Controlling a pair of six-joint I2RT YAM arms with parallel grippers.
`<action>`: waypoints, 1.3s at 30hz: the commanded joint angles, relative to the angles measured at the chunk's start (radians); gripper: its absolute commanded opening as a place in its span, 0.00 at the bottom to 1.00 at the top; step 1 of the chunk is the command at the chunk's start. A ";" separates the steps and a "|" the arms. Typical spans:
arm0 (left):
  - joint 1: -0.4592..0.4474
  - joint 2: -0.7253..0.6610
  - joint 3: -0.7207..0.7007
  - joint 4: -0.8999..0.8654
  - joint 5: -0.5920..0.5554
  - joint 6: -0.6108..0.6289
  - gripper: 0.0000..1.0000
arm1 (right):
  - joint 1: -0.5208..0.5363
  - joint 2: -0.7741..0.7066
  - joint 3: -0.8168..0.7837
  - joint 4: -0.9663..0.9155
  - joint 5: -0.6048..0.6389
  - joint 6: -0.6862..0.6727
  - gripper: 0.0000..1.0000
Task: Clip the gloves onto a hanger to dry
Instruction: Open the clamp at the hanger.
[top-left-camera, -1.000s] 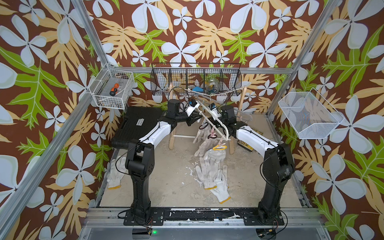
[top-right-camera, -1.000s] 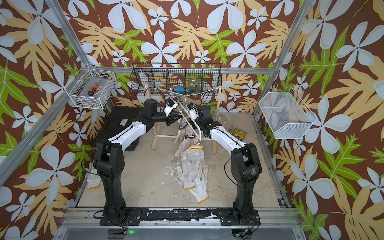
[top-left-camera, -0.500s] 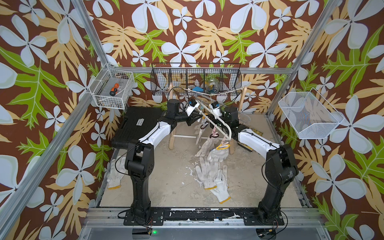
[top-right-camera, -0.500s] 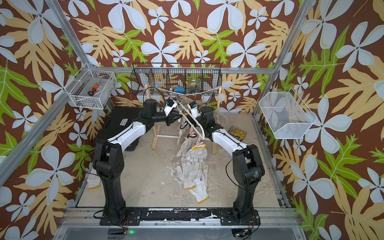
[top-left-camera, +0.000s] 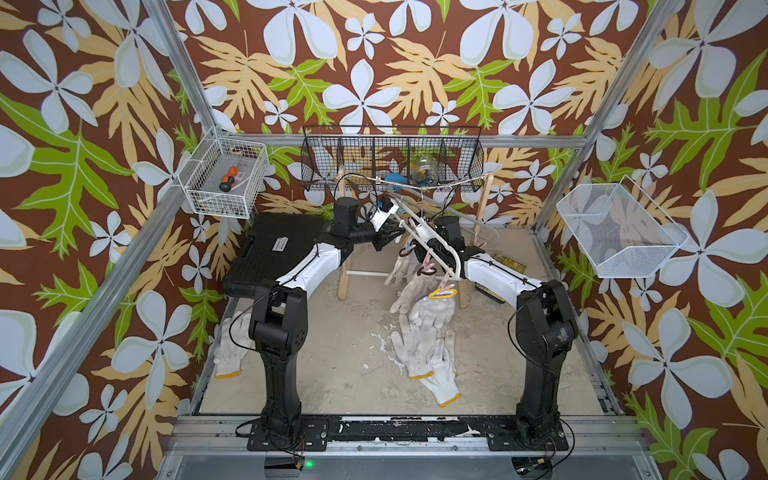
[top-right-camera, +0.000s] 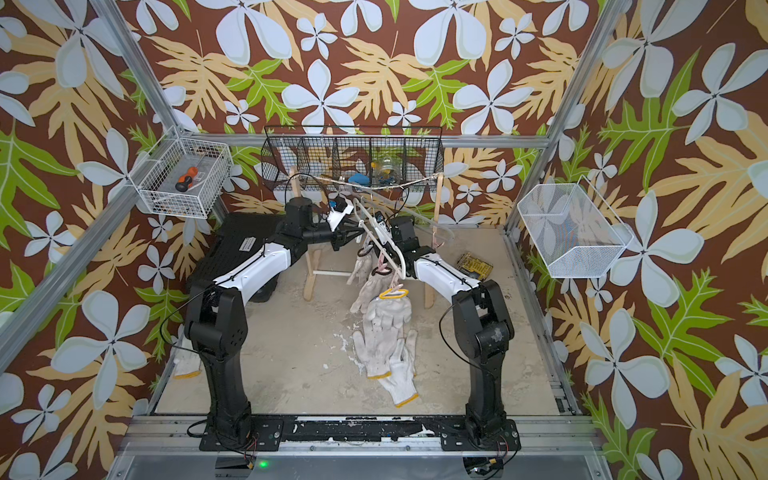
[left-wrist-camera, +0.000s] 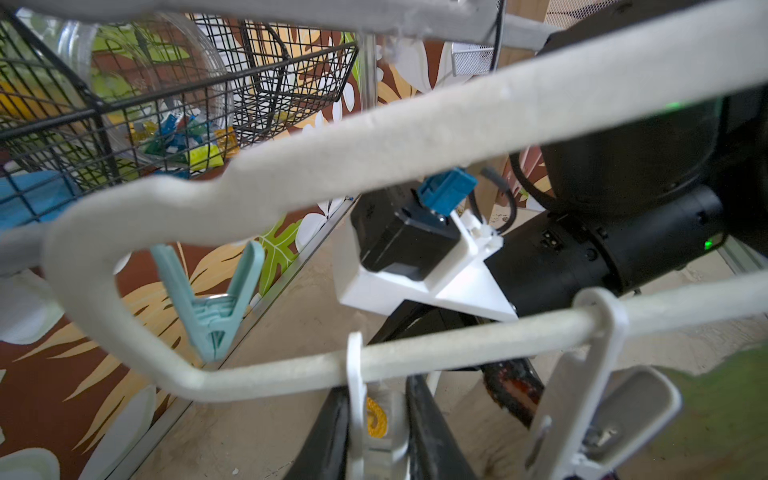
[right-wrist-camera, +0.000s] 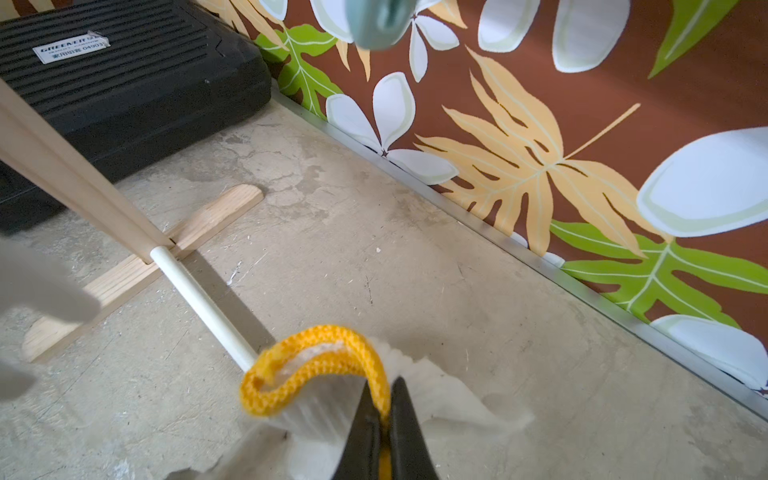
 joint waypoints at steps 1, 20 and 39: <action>0.002 -0.016 -0.006 0.043 0.039 -0.011 0.25 | -0.011 -0.009 -0.013 0.059 0.057 0.081 0.00; 0.006 -0.029 -0.046 0.059 0.044 -0.010 0.25 | -0.005 -0.065 -0.123 0.331 -0.145 0.212 0.00; 0.011 -0.013 -0.035 0.109 0.079 -0.063 0.26 | 0.042 -0.125 -0.214 0.253 -0.199 -0.014 0.00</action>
